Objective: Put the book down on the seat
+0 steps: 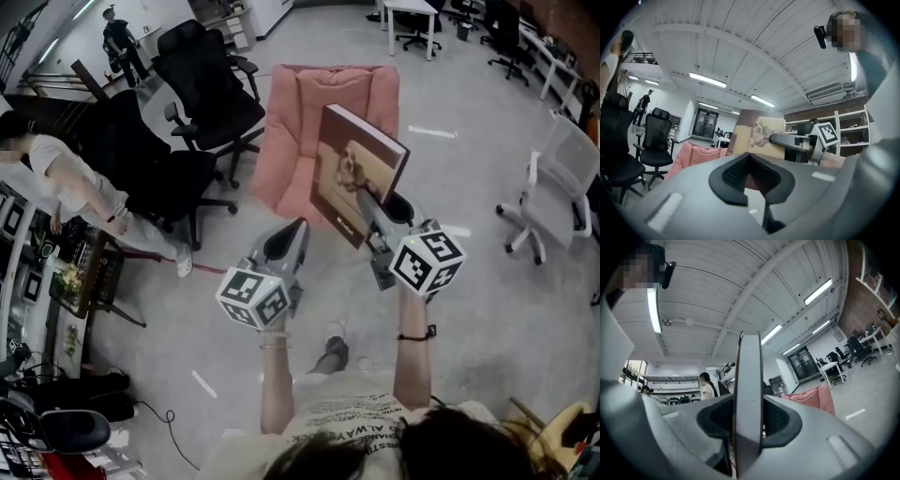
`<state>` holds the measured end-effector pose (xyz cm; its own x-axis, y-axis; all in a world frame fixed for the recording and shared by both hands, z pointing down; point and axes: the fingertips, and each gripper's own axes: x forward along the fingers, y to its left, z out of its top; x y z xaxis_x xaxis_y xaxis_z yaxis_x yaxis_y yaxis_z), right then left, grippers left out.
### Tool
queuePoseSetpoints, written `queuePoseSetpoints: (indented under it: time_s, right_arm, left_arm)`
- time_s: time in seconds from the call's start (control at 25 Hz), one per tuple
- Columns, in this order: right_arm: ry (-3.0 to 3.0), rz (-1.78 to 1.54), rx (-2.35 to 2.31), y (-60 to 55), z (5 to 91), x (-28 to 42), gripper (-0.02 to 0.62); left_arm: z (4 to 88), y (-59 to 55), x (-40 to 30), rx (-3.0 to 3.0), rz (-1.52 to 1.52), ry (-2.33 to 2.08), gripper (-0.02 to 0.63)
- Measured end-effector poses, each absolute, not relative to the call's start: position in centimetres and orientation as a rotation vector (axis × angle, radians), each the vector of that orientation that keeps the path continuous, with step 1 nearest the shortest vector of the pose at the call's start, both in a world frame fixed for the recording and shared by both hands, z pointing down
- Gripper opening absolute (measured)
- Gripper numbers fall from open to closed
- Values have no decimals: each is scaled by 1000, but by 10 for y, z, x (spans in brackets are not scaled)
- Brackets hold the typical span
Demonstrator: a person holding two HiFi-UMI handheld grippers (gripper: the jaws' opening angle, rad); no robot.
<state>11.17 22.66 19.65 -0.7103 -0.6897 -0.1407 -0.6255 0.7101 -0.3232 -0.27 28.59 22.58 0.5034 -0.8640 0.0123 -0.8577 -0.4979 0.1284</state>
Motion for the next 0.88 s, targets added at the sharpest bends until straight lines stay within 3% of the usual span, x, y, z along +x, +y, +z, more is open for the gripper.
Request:
queuePoseSetpoints:
  time_s: [0.88]
  right_arm:
    - [2673, -499, -1136, 109, 255, 61, 147]
  left_arm:
    - [274, 153, -51, 2602, -23, -1375, -14]
